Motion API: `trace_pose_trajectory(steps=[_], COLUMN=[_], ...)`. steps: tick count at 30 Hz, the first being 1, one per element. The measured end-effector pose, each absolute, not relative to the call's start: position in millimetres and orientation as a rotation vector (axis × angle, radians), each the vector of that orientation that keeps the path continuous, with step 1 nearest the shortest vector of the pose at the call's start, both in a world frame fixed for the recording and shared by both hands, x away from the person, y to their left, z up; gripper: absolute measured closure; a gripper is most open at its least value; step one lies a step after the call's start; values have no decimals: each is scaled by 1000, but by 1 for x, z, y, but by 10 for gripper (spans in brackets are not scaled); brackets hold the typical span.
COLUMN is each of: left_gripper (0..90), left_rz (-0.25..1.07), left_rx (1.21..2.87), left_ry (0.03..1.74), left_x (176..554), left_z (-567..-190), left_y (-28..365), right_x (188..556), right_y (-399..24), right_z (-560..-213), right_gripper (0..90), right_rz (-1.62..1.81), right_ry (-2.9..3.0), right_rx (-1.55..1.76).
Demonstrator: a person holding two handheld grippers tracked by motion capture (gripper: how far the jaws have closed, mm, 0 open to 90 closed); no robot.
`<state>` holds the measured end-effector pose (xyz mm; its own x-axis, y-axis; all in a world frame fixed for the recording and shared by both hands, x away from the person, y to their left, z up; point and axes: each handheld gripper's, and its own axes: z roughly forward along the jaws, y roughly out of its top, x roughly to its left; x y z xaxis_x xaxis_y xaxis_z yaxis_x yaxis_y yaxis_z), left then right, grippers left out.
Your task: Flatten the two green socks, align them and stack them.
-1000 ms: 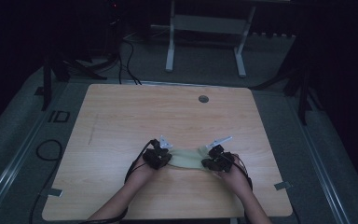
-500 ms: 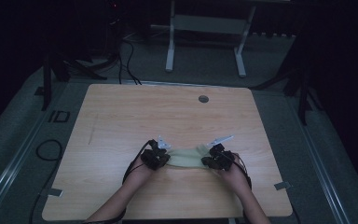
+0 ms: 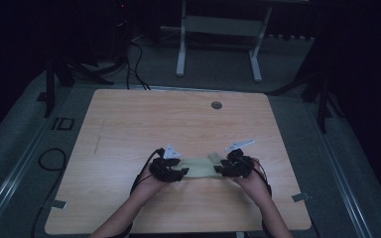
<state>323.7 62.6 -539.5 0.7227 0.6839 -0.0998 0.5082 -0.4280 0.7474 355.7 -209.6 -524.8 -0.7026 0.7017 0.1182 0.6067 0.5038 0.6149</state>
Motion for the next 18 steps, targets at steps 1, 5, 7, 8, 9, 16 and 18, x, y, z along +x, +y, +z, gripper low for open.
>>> trace_pose_trajectory(steps=[1, 5, 7, 8, 9, 16, 18], left_gripper=[374, 224, 132, 118, 87, 21, 21], left_rz=[266, 268, 271, 269, 269, 254, 266], left_rx=[2108, 2098, 2106, 2106, 2106, 2065, 2060], left_ry=[898, 879, 875, 877, 877, 910, 907], left_x=[322, 317, 315, 315, 315, 315, 314], left_z=[-539, -539, -540, -540, -540, -542, -541], left_y=[63, 61, 60, 61, 61, 66, 68], right_x=[355, 354, 353, 353, 354, 350, 348], right_y=[-210, -210, -210, -210, -210, -210, -212], right_z=[-523, -520, -519, -518, -518, -522, -523], right_gripper=[441, 292, 279, 242, 199, 137, 138], right_rz=[1002, 1056, 1069, 1090, 1112, 1123, 1092], right_ry=[2602, 2597, 2597, 2614, 2641, 2584, 2550], right_rx=[1131, 1130, 1119, 1122, 1146, 1094, 1082])
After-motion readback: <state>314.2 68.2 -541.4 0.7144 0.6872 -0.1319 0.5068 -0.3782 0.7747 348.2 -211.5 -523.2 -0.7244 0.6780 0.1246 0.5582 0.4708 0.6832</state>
